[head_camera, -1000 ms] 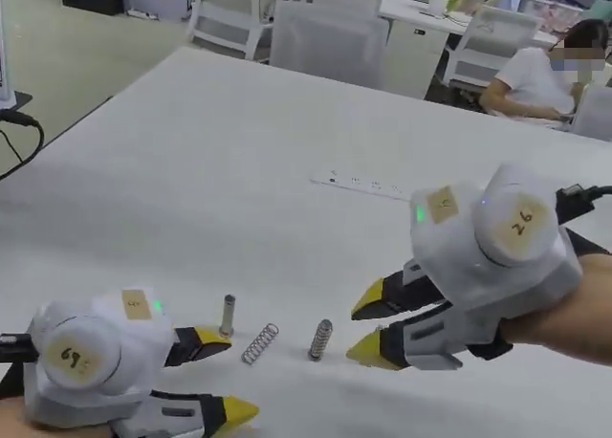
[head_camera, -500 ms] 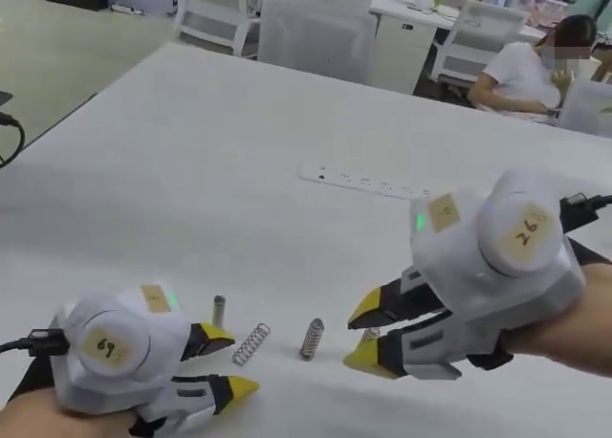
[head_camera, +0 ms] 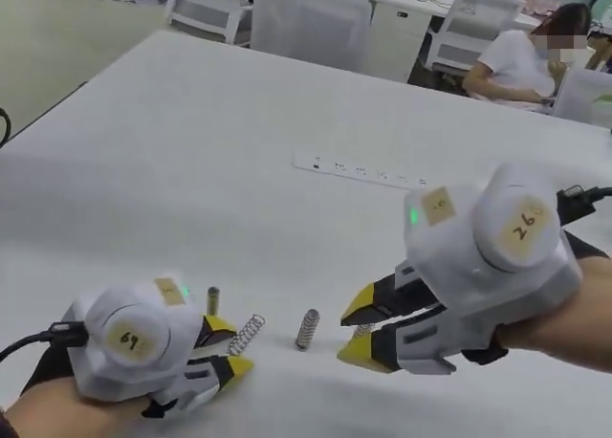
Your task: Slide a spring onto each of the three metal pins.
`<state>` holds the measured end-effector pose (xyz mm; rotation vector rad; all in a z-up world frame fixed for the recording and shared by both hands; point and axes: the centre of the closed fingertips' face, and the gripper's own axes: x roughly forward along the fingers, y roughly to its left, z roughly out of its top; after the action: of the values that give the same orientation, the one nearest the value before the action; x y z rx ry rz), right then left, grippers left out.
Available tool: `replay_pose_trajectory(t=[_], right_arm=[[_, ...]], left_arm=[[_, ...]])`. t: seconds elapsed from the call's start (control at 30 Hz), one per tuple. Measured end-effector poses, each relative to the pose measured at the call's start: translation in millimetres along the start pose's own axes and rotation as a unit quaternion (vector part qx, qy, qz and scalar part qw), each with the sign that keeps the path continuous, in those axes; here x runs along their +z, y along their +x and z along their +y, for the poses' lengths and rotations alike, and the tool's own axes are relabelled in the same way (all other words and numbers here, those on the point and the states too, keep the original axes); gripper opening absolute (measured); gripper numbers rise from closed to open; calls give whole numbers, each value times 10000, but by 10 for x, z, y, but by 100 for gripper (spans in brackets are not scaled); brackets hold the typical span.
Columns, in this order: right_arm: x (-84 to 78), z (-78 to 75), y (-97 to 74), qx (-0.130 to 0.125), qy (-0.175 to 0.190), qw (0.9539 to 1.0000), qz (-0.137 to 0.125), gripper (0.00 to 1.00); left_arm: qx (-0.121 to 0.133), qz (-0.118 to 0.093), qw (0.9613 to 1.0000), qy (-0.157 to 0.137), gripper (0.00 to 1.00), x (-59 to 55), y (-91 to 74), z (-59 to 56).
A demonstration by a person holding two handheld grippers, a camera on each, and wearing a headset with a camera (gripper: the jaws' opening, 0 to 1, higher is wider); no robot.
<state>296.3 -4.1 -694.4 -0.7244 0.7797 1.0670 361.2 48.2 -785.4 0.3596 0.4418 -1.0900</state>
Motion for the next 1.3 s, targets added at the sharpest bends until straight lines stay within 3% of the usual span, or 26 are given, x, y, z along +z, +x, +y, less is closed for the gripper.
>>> replay_pose_trajectory(t=[0.17,0.3,0.57,0.77,0.93,1.1,1.3], right_arm=[[-2,22,10,41,10,10000,2,14],[2,21,9,30,8,10000,13,14],[20,36,-12,23,-40,10000,37,14],[55,57,-14,32,-103,9999,20,14],[70,68,27,75,-125,9999,15,14],[116,97,58,142,-198,9997,-32,15],[167,159,120,293,-320,9990,-55,16]], left_arm=[[32,-10,10000,72,12,3,10,5],[146,22,9997,190,4,-5,3,62],[200,55,9996,214,3,-36,-52,68],[66,0,9998,174,2,-31,-198,-1],[-95,61,9998,164,2,-96,-308,-78],[-307,-103,9994,116,2,-14,-457,-213],[-680,-469,9964,213,2,235,-622,-418]])
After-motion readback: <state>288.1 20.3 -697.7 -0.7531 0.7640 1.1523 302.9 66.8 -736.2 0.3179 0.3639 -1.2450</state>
